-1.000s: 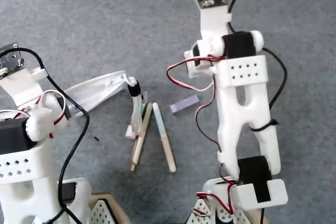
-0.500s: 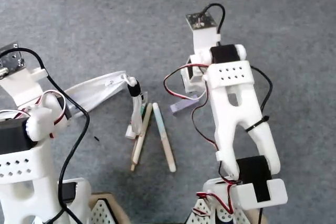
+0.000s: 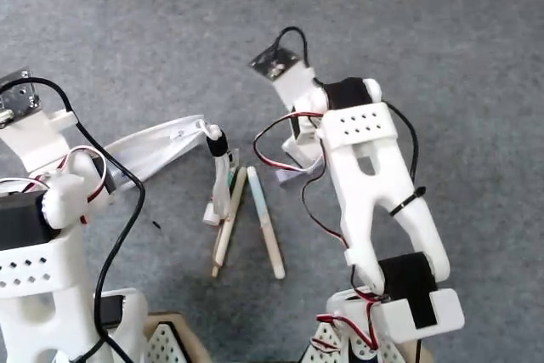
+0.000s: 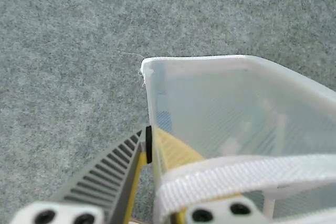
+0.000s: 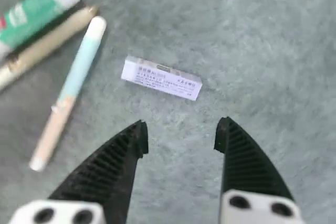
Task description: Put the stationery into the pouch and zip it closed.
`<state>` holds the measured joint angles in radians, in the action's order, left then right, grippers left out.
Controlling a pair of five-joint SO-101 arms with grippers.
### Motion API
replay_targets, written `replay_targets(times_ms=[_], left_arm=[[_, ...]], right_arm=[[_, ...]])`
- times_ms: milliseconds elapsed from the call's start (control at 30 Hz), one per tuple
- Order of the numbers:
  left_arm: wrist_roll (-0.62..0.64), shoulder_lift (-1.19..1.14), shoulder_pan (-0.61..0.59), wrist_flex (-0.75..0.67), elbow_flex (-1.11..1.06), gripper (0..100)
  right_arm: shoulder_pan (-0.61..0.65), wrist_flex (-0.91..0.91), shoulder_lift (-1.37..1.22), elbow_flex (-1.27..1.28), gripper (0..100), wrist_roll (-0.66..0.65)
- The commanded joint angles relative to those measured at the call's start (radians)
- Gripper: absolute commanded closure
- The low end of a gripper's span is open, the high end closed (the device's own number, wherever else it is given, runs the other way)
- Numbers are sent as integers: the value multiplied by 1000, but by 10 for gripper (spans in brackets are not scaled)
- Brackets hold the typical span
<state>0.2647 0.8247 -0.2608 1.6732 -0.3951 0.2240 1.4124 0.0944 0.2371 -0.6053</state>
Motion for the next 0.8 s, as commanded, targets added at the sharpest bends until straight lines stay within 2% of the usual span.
replay_targets(times_ms=[0,133,267,500,767], left_arm=[[3,-6,2,3,-5,972],[3,-6,2,3,-7,972],[3,-6,1,2,-8,972],[3,-6,1,5,-8,972],[3,-6,1,5,-12,972]], right_arm=[[15,-9,25,16,772,-172],[17,-12,24,73,772,-347],[55,-14,24,128,772,-450],[132,-92,-12,140,772,-470],[138,-81,-245,54,772,-502]])
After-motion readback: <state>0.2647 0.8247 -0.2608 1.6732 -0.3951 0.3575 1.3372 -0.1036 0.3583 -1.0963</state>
